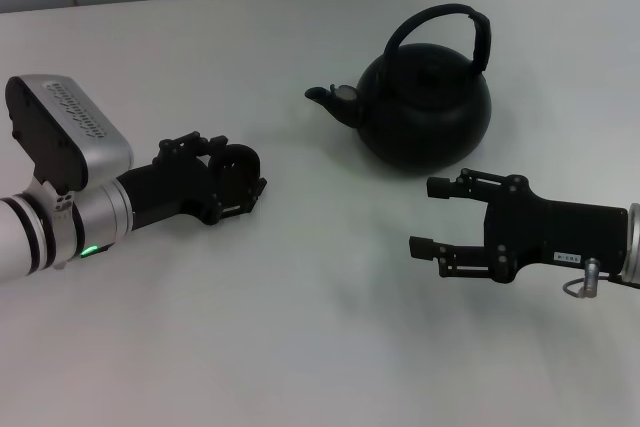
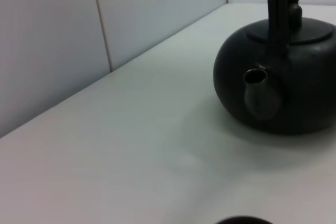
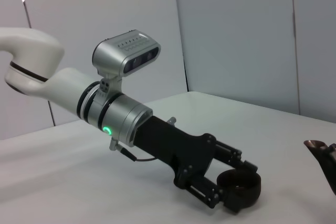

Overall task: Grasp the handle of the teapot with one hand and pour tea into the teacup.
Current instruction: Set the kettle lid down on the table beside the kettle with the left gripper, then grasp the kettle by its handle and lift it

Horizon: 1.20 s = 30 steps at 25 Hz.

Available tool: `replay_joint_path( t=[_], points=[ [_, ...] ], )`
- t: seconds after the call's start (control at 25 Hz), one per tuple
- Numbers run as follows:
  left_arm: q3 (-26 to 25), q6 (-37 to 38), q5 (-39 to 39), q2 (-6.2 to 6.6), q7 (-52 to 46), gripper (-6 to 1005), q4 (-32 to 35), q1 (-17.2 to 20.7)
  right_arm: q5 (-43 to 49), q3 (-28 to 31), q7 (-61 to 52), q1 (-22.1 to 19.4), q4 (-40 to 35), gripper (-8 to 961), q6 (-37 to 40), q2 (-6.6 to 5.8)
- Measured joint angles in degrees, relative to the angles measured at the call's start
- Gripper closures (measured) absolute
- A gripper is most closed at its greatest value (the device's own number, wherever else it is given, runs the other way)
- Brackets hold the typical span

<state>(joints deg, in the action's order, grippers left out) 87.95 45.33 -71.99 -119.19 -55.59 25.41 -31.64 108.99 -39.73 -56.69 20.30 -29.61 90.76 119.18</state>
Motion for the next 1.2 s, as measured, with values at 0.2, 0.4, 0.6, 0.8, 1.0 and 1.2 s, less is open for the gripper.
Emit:
replay_joint_path(
  t=[0.2, 0.4, 0.6, 0.8, 1.0, 1.2],
  points=[
    [-0.01, 0.02, 0.41, 0.01, 0.15, 263, 0.04, 0.0, 0.1, 0.0, 0.0, -0.05, 0.0, 127, -0.03, 0.0],
    [-0.31, 0.86, 0.49, 0.02, 0.25, 191, 0.38, 0.08, 0.1, -0.08, 0.01, -0.07, 0.0, 127, -0.09, 0.0],
    [-0.45, 1.81, 0.54, 0.06, 0.15, 191, 0.73, 0.17, 0.1, -0.45, 0.05, -0.17, 0.0, 127, -0.43, 0.0],
    [-0.44, 3.91, 0.59, 0.4, -0.05, 191, 2.48, 1.7, 0.08, -0.27, 0.08, -0.28, 0.0, 126, -0.6, 0.0],
    [-0.61, 7.0, 0.4, 1.0, -0.93, 191, 11.14, 8.63, -0.27, 1.62, 0.42, -0.64, 0.0, 126, 0.15, 0.0],
    [-0.8, 7.1, 0.11, 1.48, -1.8, 191, 16.03, 12.83, -1.07, 5.27, 0.78, -1.2, 0.07, 127, 0.95, 0.0]
  ],
)
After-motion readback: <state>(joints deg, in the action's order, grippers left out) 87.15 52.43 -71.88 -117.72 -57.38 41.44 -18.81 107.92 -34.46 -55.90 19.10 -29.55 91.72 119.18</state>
